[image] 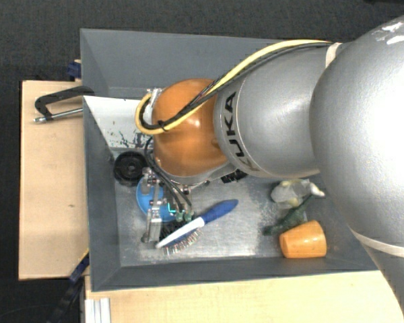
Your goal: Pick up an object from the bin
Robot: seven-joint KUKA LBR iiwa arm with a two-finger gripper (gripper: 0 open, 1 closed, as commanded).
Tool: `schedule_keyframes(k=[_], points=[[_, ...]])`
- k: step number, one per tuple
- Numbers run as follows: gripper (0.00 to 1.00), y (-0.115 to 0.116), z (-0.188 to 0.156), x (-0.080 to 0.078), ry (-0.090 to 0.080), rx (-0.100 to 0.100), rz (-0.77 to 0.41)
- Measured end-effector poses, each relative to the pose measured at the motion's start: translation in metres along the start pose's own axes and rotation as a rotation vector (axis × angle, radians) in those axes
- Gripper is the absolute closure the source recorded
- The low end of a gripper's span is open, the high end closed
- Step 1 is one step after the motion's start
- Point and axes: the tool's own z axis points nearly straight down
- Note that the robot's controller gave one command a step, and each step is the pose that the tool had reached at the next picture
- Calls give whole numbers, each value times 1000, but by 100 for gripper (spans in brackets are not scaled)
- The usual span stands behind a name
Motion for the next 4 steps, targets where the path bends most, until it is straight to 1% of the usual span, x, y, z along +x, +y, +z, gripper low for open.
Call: schedule_keyframes(k=[1, 2, 3, 4], points=[[0, -67, 75, -46, -5, 3, -4], [100, -62, 71, -46, -8, -2, -9], [100, -60, -54, -37, -21, -6, 41], [100, -43, -143, -63, -21, -1, -350]])
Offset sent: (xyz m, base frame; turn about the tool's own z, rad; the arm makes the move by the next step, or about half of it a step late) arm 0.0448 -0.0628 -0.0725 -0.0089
